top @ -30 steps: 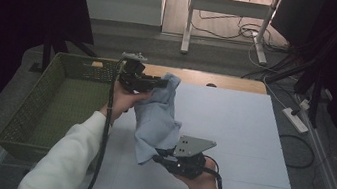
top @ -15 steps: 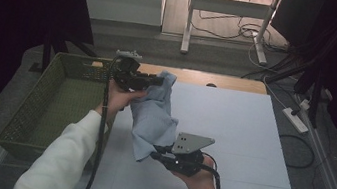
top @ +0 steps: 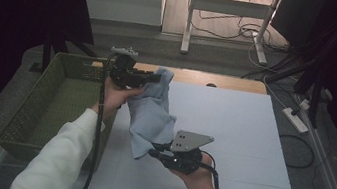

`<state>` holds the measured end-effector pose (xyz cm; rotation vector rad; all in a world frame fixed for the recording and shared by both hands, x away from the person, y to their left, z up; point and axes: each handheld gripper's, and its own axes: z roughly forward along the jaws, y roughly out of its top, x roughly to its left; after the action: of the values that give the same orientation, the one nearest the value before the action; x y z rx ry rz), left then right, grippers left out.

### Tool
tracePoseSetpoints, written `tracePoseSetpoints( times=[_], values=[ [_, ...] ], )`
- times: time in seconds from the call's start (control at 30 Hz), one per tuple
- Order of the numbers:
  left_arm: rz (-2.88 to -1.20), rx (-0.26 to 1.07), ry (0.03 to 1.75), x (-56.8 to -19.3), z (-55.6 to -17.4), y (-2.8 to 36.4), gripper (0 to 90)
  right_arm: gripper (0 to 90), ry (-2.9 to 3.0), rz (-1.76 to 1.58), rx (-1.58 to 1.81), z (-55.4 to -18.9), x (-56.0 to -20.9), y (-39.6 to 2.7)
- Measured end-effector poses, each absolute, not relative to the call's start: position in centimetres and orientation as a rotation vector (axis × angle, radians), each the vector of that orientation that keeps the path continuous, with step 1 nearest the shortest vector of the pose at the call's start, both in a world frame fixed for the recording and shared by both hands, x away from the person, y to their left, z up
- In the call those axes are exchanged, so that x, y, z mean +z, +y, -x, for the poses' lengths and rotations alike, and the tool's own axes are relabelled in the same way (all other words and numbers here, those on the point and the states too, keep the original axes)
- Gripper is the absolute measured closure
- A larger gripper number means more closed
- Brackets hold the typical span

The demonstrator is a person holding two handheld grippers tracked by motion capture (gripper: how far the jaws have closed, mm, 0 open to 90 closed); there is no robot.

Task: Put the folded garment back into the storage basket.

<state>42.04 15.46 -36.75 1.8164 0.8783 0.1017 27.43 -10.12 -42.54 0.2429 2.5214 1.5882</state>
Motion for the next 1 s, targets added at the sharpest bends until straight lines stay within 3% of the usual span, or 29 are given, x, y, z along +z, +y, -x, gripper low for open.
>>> tracePoseSetpoints(
  times=[1.0],
  values=[
    [-1.783,0.139,0.881,-35.1,-41.4,17.8,78.0,80.6,2.496,-0.214,1.637,-27.6,-41.8,-8.3]
  ],
)
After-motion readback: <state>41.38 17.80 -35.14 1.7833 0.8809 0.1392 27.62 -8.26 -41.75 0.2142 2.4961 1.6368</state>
